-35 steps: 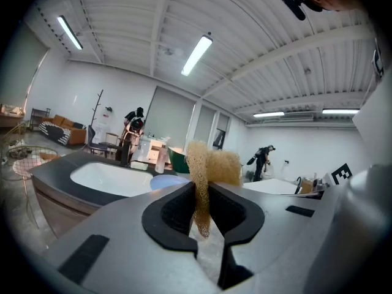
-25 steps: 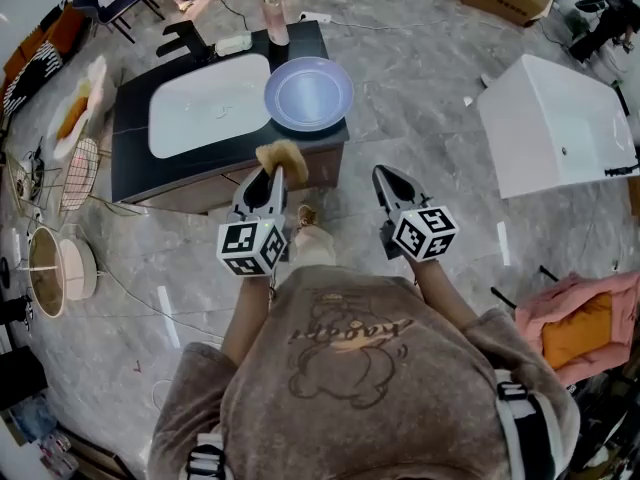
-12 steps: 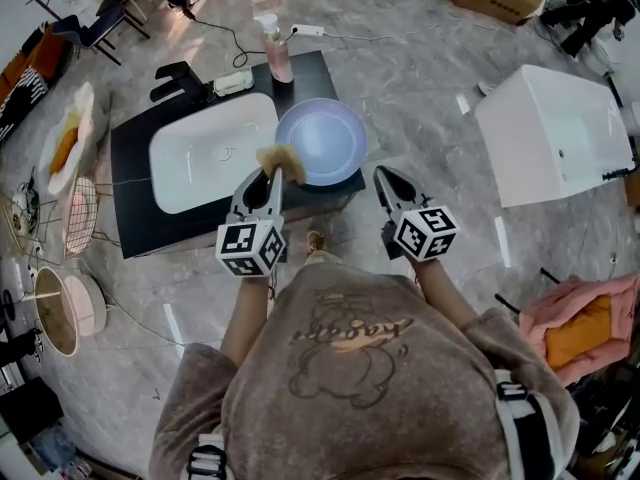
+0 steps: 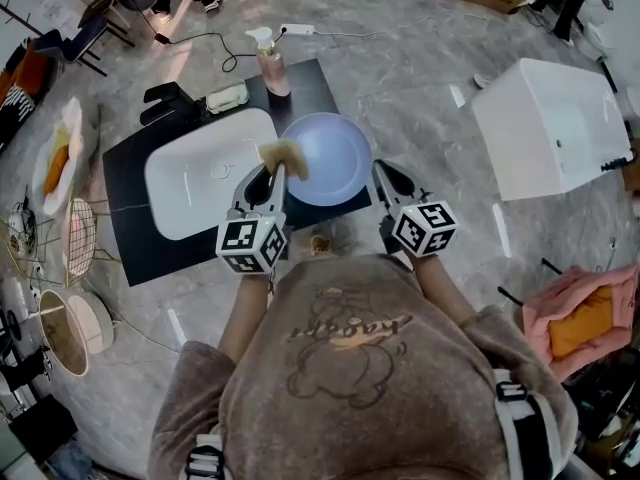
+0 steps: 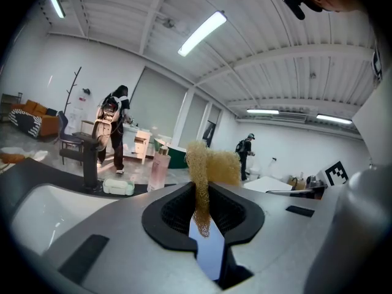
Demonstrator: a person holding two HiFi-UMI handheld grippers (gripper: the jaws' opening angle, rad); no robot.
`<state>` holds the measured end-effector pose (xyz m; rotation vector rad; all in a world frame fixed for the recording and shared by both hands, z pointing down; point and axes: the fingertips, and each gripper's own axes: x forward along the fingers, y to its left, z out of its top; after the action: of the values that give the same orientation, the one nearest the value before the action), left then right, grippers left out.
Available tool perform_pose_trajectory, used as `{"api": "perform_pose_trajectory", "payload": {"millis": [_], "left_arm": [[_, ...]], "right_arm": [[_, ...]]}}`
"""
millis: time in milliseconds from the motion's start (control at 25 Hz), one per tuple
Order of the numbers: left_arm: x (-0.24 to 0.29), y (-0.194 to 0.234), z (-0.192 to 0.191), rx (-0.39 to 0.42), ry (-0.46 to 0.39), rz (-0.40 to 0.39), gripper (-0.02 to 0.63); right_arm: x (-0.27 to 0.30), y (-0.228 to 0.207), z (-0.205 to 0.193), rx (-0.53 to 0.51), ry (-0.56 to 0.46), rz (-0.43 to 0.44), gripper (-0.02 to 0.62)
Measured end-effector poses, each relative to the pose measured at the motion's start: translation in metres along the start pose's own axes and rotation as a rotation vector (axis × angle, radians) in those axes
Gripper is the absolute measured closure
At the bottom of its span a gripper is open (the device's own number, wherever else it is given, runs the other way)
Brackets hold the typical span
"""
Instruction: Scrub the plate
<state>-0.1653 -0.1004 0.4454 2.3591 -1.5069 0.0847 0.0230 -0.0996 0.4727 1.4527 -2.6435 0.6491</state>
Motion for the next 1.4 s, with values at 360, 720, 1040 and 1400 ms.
{"api": "perform_pose_trajectory", "payload": {"millis": [360, 720, 1040, 1400], "left_arm": [[0.025, -0.009, 0.01, 0.007, 0.004, 0.0, 0.543], [0.038, -0.021, 0.016, -0.004, -0.014, 0.036, 0.543], [0.04, -0.024, 0.009, -0.019, -0.012, 0.067, 0.543], [0.043, -0.03, 0.008, -0.023, -0.013, 0.081, 0.543]], "right_arm": [[0.006, -0.025, 0.018, 0.018, -0.015, 0.001, 0.595], [0.012, -0.047, 0.031, 0.007, -0.009, 0.035, 0.595], [0.02, -0.053, 0.027, 0.007, 0.014, 0.059, 0.595], [0.025, -0.059, 0.022, 0.022, 0.052, 0.09, 0.514]]}}
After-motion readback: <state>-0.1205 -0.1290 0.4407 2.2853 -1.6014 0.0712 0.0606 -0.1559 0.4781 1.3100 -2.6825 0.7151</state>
